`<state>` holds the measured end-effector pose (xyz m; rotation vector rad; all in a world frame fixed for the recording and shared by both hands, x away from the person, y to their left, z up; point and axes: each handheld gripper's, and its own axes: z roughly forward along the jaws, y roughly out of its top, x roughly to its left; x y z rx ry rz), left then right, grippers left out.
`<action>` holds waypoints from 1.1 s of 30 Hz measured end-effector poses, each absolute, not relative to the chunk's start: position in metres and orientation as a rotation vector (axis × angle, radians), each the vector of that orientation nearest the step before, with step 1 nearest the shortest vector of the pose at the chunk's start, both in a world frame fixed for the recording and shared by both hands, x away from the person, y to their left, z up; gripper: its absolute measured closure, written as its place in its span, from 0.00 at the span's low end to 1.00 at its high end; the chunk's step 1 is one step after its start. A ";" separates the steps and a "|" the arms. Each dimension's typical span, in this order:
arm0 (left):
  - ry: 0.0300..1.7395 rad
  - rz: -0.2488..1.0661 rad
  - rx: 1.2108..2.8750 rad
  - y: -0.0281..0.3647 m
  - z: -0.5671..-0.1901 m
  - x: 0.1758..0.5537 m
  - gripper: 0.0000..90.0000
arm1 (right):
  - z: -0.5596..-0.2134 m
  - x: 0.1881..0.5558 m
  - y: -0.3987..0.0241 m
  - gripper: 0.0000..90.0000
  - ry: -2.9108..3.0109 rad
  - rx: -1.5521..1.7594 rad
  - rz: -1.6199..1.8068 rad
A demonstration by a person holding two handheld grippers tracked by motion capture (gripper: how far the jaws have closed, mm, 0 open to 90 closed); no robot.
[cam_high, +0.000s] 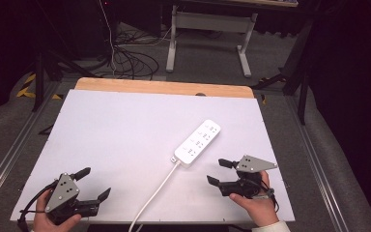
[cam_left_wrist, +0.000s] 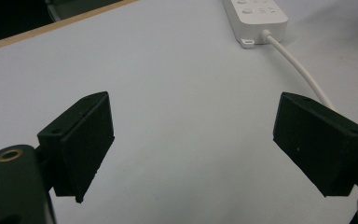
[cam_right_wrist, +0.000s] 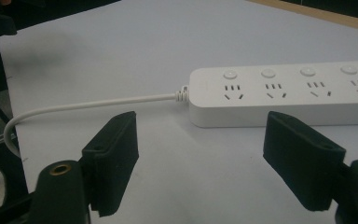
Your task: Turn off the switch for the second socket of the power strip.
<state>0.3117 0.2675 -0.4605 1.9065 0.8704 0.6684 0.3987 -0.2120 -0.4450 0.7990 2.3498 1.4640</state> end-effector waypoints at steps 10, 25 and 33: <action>0.850 0.638 1.889 0.269 -0.460 0.312 0.15 | -0.465 0.391 -0.222 0.28 2.359 0.816 1.467; 0.839 0.651 1.897 0.268 -0.461 0.311 0.15 | -0.492 0.383 -0.233 0.27 2.363 0.855 1.398; 0.851 0.661 1.887 0.268 -0.461 0.312 0.14 | -0.491 0.383 -0.235 0.26 2.340 0.835 1.388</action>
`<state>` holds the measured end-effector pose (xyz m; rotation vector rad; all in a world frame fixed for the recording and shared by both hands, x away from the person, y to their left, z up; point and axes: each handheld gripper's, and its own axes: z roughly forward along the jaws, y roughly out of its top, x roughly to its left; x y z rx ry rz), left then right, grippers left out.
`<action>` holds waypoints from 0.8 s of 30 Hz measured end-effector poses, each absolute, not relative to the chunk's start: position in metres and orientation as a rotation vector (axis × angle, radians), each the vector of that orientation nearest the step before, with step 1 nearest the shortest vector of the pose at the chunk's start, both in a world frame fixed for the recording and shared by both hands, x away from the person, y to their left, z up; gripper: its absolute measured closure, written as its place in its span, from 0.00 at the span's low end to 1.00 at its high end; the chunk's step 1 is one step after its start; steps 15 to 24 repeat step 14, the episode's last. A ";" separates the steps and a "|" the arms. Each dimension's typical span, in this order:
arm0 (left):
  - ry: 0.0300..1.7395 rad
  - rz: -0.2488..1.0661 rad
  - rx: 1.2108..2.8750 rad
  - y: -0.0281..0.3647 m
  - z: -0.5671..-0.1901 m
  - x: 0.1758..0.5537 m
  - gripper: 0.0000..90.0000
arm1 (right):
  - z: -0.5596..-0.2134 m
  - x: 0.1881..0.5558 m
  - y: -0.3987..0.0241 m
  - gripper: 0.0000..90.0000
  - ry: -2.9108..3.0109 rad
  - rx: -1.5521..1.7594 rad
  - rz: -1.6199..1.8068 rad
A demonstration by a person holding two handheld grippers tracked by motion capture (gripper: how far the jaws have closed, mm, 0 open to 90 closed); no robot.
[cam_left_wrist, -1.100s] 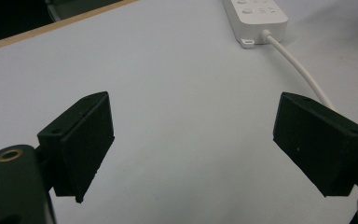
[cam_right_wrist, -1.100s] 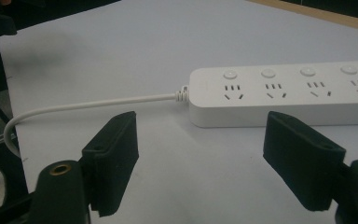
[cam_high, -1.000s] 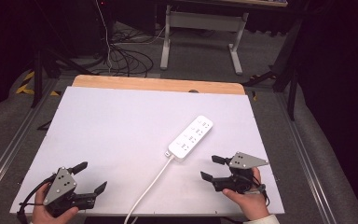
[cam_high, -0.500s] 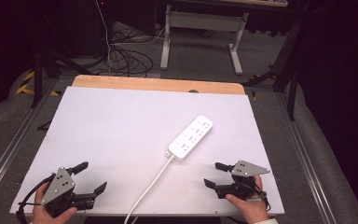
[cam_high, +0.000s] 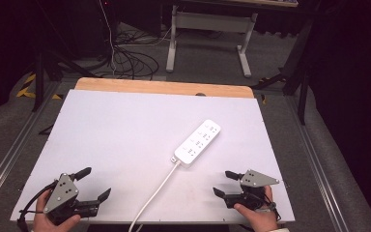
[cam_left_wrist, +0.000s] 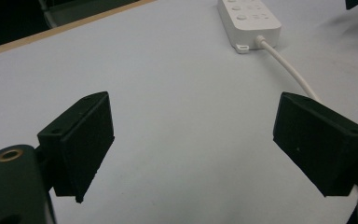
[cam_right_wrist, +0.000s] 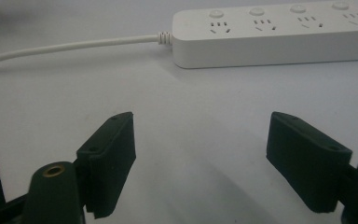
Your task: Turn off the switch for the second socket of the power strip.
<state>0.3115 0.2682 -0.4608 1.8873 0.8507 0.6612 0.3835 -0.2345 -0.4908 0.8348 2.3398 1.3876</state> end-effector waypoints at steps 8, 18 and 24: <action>0.867 0.638 1.878 0.267 -0.463 0.313 0.14 | -0.489 0.384 -0.238 0.27 2.337 0.855 1.386; 0.896 0.651 1.881 0.267 -0.464 0.314 0.14 | -0.489 0.383 -0.236 0.28 2.340 0.834 1.353; 0.896 0.651 1.881 0.267 -0.464 0.314 0.14 | -0.489 0.383 -0.236 0.28 2.340 0.834 1.353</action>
